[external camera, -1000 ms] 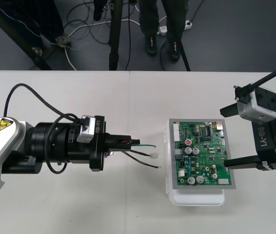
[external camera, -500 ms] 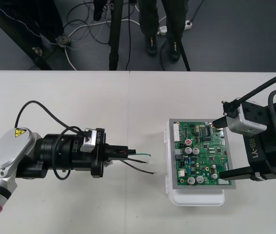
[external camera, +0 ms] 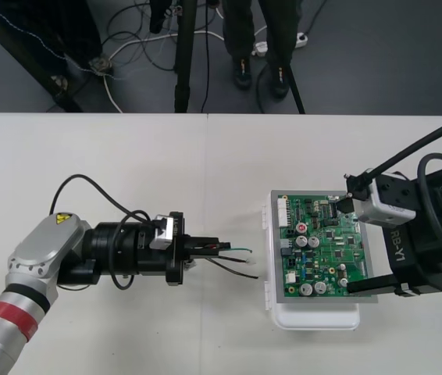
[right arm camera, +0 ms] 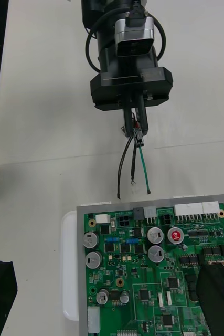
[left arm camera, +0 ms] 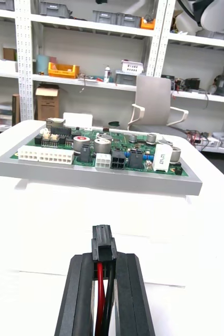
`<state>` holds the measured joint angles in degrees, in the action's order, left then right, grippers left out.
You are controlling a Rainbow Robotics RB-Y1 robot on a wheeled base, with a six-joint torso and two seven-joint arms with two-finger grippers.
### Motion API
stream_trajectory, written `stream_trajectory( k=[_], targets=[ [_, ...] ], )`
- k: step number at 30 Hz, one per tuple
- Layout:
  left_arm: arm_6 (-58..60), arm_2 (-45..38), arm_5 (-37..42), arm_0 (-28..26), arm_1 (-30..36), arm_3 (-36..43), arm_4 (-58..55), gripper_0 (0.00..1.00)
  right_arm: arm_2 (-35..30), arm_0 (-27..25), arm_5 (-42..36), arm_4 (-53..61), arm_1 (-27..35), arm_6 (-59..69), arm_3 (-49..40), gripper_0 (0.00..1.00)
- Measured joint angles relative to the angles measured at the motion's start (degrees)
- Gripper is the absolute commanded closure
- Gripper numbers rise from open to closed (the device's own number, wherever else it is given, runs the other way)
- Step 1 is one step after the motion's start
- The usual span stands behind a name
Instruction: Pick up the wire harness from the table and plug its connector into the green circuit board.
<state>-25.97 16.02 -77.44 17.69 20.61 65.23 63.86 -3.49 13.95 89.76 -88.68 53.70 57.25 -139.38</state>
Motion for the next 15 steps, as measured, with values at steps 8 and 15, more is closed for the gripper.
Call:
stream_trajectory(
  k=[8, 15],
  targets=[
    [0.0, 1.2, -0.1, 1.3, -0.5, -0.4, 0.0, 1.0, 0.8, 0.0, 0.0, -0.3, 0.0, 0.0, 0.0, 0.0],
    [-0.1, 1.3, -0.1, 1.9, -1.1, -0.5, 0.0, 1.0, 1.2, 0.0, 0.0, -1.1, 0.0, 0.0, 0.0, 0.0]
  ],
)
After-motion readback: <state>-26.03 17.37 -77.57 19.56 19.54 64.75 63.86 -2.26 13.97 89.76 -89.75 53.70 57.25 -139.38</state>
